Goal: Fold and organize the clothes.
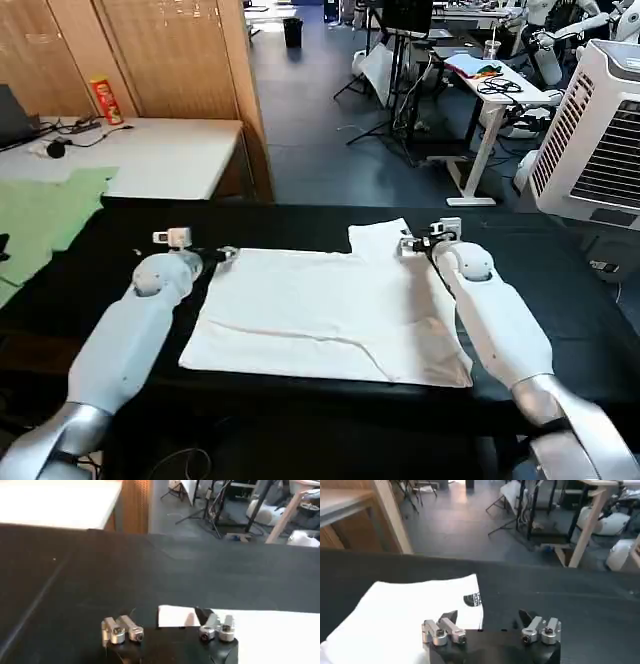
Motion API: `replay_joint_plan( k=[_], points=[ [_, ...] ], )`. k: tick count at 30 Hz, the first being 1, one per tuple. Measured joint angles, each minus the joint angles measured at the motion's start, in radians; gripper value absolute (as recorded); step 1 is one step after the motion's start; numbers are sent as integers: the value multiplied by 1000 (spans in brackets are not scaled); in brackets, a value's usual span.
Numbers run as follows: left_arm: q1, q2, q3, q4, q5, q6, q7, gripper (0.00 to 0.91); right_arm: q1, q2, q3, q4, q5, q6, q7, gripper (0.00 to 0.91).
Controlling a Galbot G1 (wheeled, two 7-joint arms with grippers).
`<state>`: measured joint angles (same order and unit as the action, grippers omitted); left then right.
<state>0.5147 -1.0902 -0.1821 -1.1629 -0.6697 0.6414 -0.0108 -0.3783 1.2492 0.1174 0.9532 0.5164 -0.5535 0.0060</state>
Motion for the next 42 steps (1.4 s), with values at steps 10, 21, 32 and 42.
replay_joint_plan(
  k=[10,21,32,42],
  points=[
    [-2,-1,5,18,22,-6,27,146,-19,7,24,10,-3,31,-14,29],
    [19,22,-12,-32,19,-22,20,146,-122,-94,61,228,74,103,-1,20],
    [154,115,-90,-272,-58,-6,-12,146,-373,-232,162,629,130,20,15,20],
    [386,244,-188,-544,-96,-10,-27,146,-589,-308,233,837,142,-81,71,20]
  ],
)
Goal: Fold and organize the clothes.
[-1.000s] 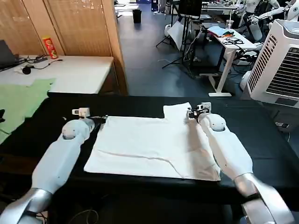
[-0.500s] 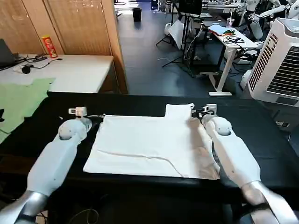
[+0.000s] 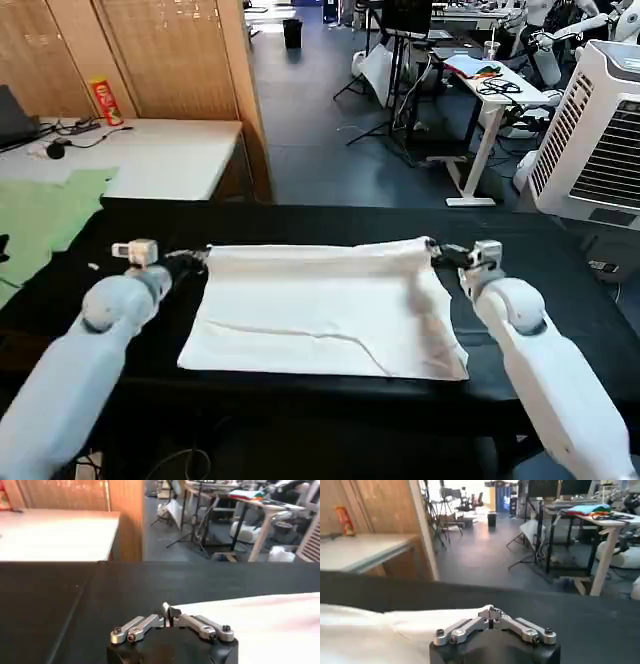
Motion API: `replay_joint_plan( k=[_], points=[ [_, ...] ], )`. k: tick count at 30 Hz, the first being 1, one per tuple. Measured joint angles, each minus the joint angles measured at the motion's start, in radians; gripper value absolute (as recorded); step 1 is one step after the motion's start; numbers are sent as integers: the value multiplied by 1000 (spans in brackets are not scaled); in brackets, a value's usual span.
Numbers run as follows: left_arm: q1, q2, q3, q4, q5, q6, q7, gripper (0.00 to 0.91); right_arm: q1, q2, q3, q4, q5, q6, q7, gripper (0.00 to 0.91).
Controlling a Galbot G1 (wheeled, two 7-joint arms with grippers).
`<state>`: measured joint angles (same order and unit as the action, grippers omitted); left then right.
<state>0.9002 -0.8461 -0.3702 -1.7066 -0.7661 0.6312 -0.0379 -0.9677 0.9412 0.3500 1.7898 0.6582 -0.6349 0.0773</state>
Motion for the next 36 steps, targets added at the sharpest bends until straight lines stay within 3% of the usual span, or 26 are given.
replay_joint_plan(
  k=[13,29,30,31,32,33,36],
  points=[
    [274,57,-136,-204,2,-8,-26,146,-194,-55,52,171,3,-64,37,20],
    [442,39,-196,-256,31,3,-22,146,-304,-53,103,228,-1,-90,28,49],
    [446,38,-198,-259,31,4,-23,146,-308,-53,107,231,-1,-90,28,98],
    [452,36,-203,-265,31,5,-25,146,-311,-53,111,234,-2,-91,30,634],
    [457,34,-207,-271,31,7,-27,244,-315,-53,116,238,-2,-91,31,878],
    [461,32,-211,-276,31,9,-29,878,-320,-52,123,243,-3,-91,34,878],
    [480,24,-226,-298,32,30,-40,878,-332,-53,141,257,-3,-91,37,878]
  ],
)
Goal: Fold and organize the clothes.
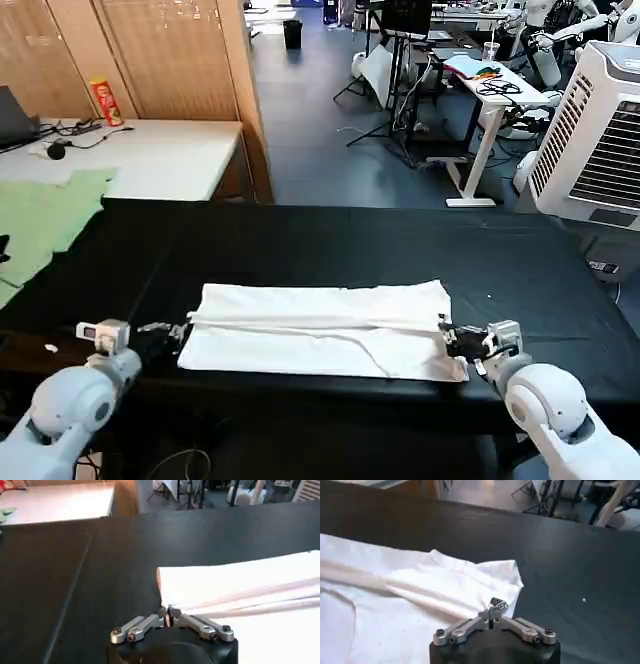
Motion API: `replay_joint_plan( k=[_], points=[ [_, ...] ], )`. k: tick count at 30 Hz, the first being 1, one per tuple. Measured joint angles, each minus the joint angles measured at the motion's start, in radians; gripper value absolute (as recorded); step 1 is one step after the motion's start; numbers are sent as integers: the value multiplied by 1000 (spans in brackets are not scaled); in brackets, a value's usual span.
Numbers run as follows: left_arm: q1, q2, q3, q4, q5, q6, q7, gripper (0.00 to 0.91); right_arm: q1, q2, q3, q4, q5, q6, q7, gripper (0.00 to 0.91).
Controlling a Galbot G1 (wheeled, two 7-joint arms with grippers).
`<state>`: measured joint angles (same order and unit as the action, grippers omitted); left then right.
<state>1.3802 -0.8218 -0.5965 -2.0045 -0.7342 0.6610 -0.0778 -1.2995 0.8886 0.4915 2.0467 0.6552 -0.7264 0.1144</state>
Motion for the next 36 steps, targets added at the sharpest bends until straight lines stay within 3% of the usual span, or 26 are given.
replay_joint_plan(
  k=[6,10,15,18,25,34,36],
  points=[
    [44,-15,-36,-63,-14,46,-49,878,-6,0,48,18,4,7,-5,878],
    [85,-11,-75,-120,-40,65,-53,878,29,21,46,-6,-13,59,16,878],
    [61,-33,-74,-123,-55,4,-117,878,125,80,5,-89,-73,110,29,878],
    [-13,-60,-48,-76,-77,-4,-147,878,186,117,-26,-158,-85,120,27,878],
    [-203,-126,37,79,-111,-8,-127,878,290,177,-85,-295,-89,124,17,878],
    [-305,-176,98,225,-94,7,-82,878,339,218,-113,-384,-105,124,6,878],
    [-318,-184,108,247,-82,4,-77,702,340,225,-115,-391,-109,124,4,839]
  ],
)
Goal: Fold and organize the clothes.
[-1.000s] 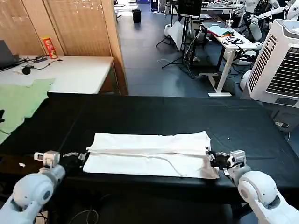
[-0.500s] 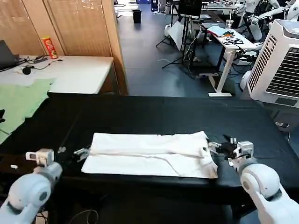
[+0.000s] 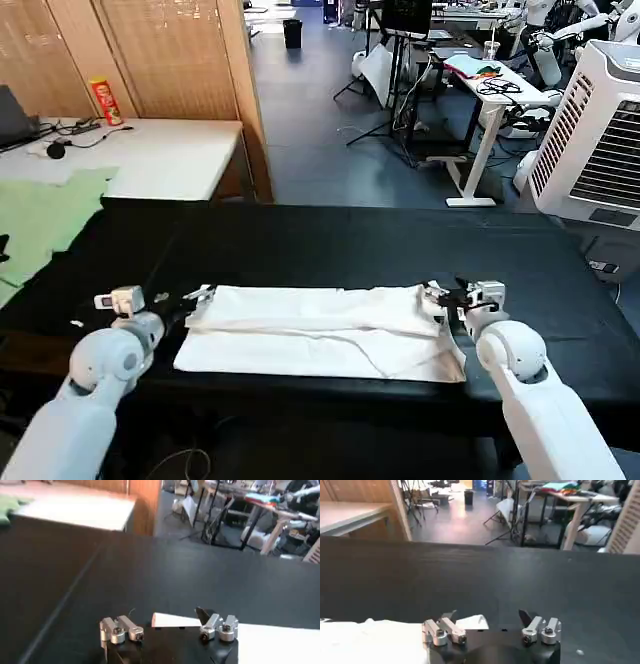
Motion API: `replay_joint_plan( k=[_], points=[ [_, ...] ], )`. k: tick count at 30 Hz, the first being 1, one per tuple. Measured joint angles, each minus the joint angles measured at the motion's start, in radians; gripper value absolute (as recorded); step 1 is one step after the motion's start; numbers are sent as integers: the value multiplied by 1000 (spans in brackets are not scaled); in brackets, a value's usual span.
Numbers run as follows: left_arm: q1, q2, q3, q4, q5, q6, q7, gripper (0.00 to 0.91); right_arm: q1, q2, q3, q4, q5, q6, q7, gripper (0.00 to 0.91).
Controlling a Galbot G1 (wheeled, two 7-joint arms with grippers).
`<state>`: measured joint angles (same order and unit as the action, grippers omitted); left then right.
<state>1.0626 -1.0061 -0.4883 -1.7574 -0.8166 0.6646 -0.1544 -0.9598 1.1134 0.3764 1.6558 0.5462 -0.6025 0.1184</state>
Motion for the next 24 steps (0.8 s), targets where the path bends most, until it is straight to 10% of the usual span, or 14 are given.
replay_joint_plan(
  k=[1,4,7,24],
  points=[
    [-5,-4,5,8,3,-2,2,702,1,5,-1,-3,-4,0,0,761],
    [-20,-15,17,37,14,-7,16,283,1,14,-4,-7,-12,0,-3,527],
    [-26,-22,25,57,26,-14,18,68,0,22,-5,-11,-23,3,-3,88],
    [-10,-48,40,66,254,-112,37,0,-62,95,32,15,-101,70,43,49]
  ],
)
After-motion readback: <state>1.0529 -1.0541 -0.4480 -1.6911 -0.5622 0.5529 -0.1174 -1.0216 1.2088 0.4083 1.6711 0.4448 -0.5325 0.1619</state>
